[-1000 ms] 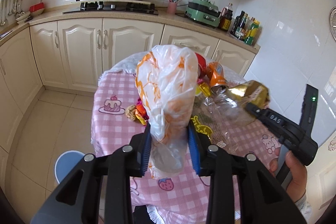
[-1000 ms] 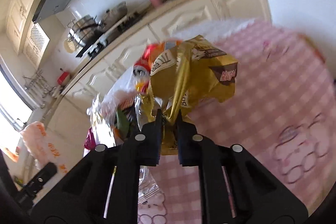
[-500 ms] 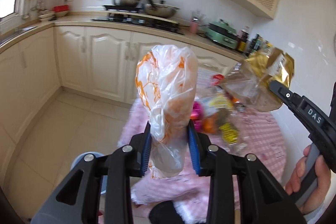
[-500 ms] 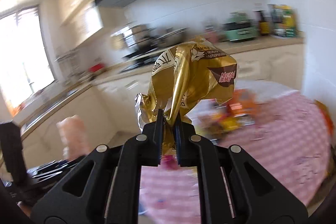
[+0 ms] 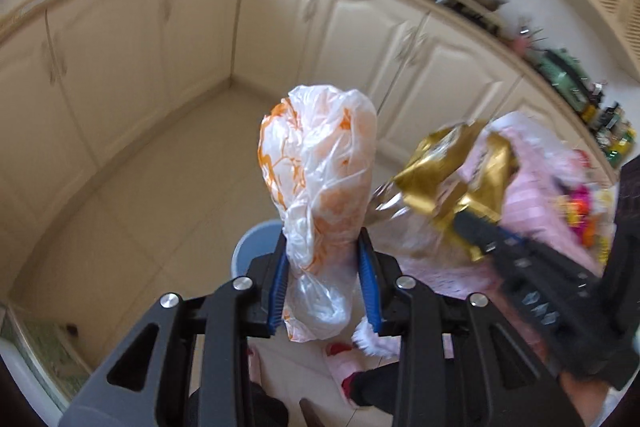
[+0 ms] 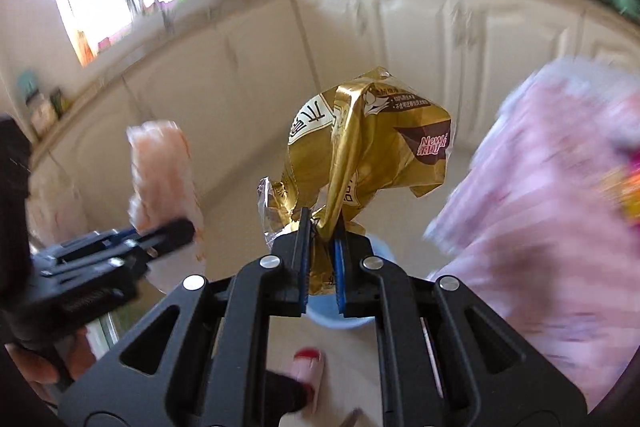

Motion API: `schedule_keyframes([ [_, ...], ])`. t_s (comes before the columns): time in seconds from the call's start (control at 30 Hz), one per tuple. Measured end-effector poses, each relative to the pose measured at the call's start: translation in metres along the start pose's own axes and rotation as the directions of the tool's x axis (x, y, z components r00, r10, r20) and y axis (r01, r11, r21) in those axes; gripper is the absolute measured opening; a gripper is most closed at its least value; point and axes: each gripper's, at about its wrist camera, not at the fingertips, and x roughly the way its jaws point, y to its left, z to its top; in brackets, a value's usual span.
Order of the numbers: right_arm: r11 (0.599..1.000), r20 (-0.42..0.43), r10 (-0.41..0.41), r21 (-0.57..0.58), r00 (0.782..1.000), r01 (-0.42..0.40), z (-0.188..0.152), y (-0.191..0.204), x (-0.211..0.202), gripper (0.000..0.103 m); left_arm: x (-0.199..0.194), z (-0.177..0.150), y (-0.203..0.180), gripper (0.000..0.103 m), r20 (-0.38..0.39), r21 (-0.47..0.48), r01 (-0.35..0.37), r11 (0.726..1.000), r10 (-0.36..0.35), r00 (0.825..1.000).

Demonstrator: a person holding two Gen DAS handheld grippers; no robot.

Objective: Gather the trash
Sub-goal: 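Carry both bags over the blue bin and open both tools to drop them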

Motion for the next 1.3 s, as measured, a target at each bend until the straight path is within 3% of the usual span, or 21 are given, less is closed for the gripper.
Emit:
schedule_keyframes([
  [0.17,1.0,-0.217,0.003,0.024,0.976,0.002,-0.013,-0.009,0.113,0.01,0.071,-0.006,0.031,0.031,-0.143,-0.044,-0.01,0.999,0.004,0.99],
  [0.33,0.996,-0.359,0.049,0.091,0.932,-0.017,-0.02,-0.027,0.199,0.014,0.141,-0.01,0.054,0.031,-0.29,-0.104,-0.047,0.994,0.015,0.957],
  [0.47,0.992,-0.385,0.056,0.129,0.921,-0.006,-0.019,-0.036,0.239,0.019,0.178,-0.015,0.06,0.031,-0.352,-0.105,-0.06,0.993,0.02,0.936],
  [0.53,0.988,-0.398,0.073,0.151,0.914,-0.013,-0.017,-0.042,0.256,0.03,0.191,-0.016,0.058,0.031,-0.372,-0.105,-0.058,0.993,0.015,0.928],
  [0.6,0.99,-0.397,0.061,0.143,0.916,-0.004,-0.019,-0.042,0.261,0.045,0.203,-0.014,0.056,0.031,-0.386,-0.116,-0.05,0.992,0.002,0.922],
  [0.63,0.99,-0.395,0.059,0.142,0.917,-0.003,-0.021,-0.04,0.256,0.047,0.209,-0.013,0.055,0.031,-0.391,-0.117,-0.049,0.992,-0.001,0.92],
  [0.8,0.983,-0.377,0.055,0.182,0.925,0.016,-0.026,-0.055,0.254,0.049,0.231,-0.014,0.058,0.031,-0.42,-0.113,-0.045,0.993,-0.007,0.908],
  [1.0,0.98,-0.346,-0.048,0.163,0.937,0.111,-0.028,-0.071,0.239,0.051,0.258,-0.015,0.056,0.031,-0.455,-0.114,-0.033,0.993,-0.022,0.89],
  [1.13,0.976,-0.302,-0.144,0.116,0.942,0.187,-0.027,-0.07,0.229,0.057,0.268,-0.013,0.051,0.032,-0.464,-0.109,-0.029,0.994,-0.025,0.886],
  [1.3,0.961,-0.243,-0.148,0.192,0.959,0.197,-0.025,-0.09,0.215,0.065,0.273,-0.011,0.042,0.034,-0.462,-0.1,-0.037,0.994,-0.013,0.887],
])
